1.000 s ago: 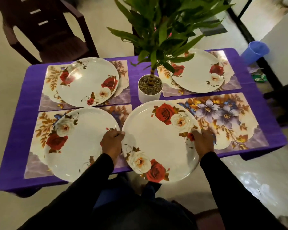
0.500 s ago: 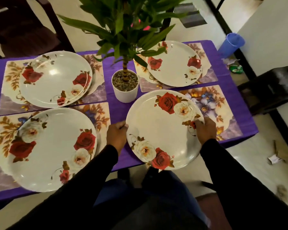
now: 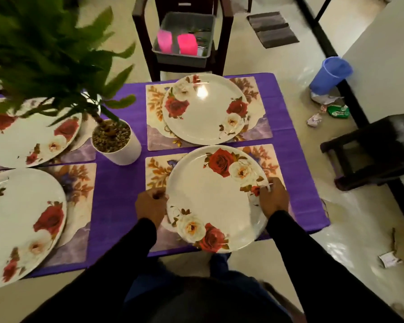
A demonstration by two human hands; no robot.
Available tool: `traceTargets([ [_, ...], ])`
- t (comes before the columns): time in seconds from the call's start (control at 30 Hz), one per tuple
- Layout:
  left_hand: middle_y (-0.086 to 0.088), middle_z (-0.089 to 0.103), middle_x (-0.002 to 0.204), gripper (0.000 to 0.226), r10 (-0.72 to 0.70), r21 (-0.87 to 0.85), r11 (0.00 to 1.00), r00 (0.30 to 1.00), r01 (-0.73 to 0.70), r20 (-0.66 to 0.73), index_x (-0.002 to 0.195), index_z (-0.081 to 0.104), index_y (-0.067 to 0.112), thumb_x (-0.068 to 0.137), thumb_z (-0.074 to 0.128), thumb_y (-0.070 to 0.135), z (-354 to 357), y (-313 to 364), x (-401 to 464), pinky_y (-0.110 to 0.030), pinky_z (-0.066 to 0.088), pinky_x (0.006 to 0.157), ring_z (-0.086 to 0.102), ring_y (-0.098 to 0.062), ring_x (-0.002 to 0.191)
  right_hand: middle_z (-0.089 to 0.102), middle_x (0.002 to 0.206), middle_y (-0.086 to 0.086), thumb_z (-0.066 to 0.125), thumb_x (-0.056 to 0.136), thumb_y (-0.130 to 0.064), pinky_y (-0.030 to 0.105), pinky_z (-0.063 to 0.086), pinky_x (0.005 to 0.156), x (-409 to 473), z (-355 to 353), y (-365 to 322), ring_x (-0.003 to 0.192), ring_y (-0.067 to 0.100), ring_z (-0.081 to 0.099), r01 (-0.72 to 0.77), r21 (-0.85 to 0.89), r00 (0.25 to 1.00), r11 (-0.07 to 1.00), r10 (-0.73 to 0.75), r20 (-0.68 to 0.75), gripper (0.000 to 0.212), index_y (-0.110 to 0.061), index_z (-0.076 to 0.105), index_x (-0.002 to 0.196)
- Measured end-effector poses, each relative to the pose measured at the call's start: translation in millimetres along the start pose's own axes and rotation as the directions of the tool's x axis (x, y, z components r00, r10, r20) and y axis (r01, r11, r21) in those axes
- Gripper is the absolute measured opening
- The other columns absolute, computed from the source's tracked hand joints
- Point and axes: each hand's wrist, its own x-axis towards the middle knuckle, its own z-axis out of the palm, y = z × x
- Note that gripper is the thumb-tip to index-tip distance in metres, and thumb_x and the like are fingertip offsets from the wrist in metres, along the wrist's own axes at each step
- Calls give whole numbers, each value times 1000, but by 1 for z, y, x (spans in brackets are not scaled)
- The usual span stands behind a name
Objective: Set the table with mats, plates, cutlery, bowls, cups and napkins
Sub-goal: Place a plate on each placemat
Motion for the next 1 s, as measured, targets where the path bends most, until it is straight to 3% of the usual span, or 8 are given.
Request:
traceTargets([
  [0.13,-4,76,110,32,-56,-3,998,990,56,-131,113,77,19,82,71,15,19,21,-27,-52,58,91,71,-29,104,66,120,16,53,97,-11,27,41,79,22,-10,7,109,34,61,61,-58,994,996,-55,94,22,-4,59,117],
  [0.33,-9,74,117,31,-31,12,999,967,35,-251,119,74,10,90,65,3,27,34,-42,-42,54,99,67,-26,111,66,119,12,57,97,-16,33,48,85,34,-15,12,110,31,61,121,-131,978,984,-95,187,24,-6,59,119],
  [0.63,-11,75,113,30,18,46,999,962,-6,-273,116,75,9,88,67,2,29,38,-44,-45,54,100,68,-27,108,64,123,11,57,99,-19,40,50,94,38,-18,11,113,30,61,134,-123,969,983,-104,225,28,-7,56,124],
  [0.87,-12,73,113,28,26,49,999,964,-13,-263,117,72,6,90,67,2,28,42,-45,-33,51,89,66,-22,102,61,130,10,57,99,-20,42,49,99,38,-18,6,119,30,58,112,-142,963,984,-72,260,34,-10,52,131],
  [1.0,-11,73,113,28,9,35,999,963,0,-269,117,72,7,90,66,2,31,41,-43,-33,51,88,61,-17,96,60,132,10,58,99,-18,44,48,101,40,-17,6,120,31,58,101,-165,958,981,-51,281,35,-11,51,132],
])
